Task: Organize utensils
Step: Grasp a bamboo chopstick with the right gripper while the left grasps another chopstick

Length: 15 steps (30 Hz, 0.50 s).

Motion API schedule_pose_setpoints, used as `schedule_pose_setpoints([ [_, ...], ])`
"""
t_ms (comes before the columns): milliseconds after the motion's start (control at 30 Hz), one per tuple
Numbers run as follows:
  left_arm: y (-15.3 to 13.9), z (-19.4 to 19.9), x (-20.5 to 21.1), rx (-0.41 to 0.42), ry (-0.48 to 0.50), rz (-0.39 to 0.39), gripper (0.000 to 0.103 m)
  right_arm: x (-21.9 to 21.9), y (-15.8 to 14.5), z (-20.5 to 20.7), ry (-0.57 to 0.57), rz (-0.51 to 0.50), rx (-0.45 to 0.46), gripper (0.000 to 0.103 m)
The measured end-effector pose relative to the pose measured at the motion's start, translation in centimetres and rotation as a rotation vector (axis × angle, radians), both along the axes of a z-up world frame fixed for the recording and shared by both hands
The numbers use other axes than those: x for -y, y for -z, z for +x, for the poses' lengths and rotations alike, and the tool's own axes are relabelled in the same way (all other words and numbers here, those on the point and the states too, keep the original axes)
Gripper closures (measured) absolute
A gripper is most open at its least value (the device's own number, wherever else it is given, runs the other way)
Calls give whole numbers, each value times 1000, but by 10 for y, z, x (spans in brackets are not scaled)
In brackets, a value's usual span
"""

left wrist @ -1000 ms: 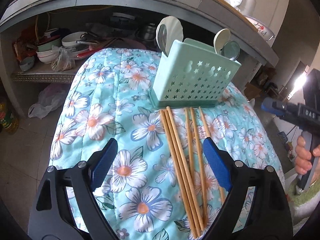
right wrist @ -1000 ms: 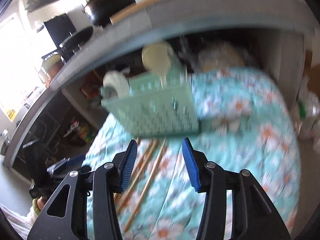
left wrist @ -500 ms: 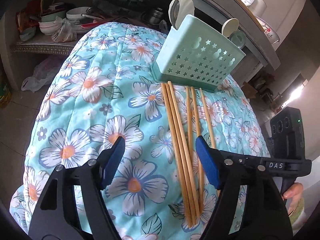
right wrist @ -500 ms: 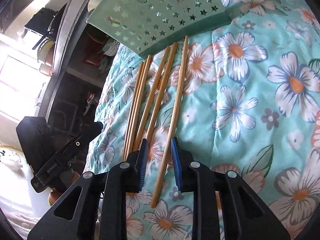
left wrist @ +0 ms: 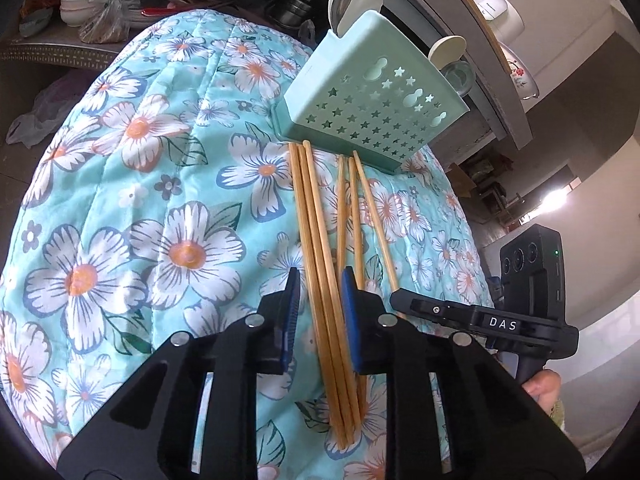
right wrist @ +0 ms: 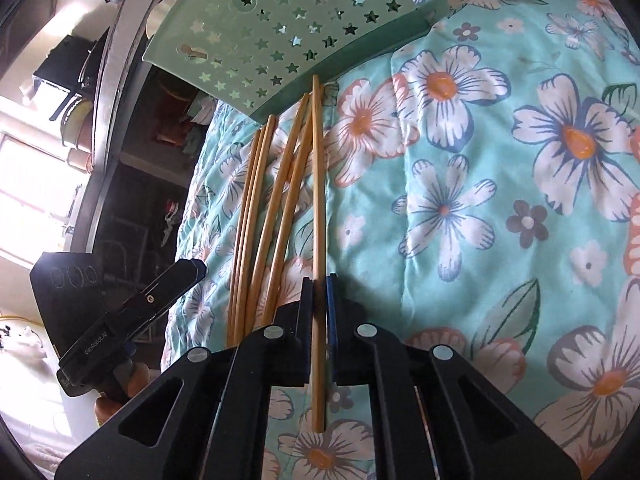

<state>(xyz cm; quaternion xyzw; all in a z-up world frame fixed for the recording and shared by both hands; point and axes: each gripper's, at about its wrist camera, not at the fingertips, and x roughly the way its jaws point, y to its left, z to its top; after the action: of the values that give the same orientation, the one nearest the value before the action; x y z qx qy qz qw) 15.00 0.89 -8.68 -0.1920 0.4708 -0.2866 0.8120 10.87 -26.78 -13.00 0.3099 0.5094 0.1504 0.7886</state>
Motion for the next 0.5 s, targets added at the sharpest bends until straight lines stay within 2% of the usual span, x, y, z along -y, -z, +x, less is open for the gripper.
schedule_pose_setpoints([
  [233,18,14,0,-104,-14,-61,90,35,-3,-14,76,-7,0,96],
  [500,37,26,-2,-213,-21,-154,91,45,4,-18,91,12,-13,96],
])
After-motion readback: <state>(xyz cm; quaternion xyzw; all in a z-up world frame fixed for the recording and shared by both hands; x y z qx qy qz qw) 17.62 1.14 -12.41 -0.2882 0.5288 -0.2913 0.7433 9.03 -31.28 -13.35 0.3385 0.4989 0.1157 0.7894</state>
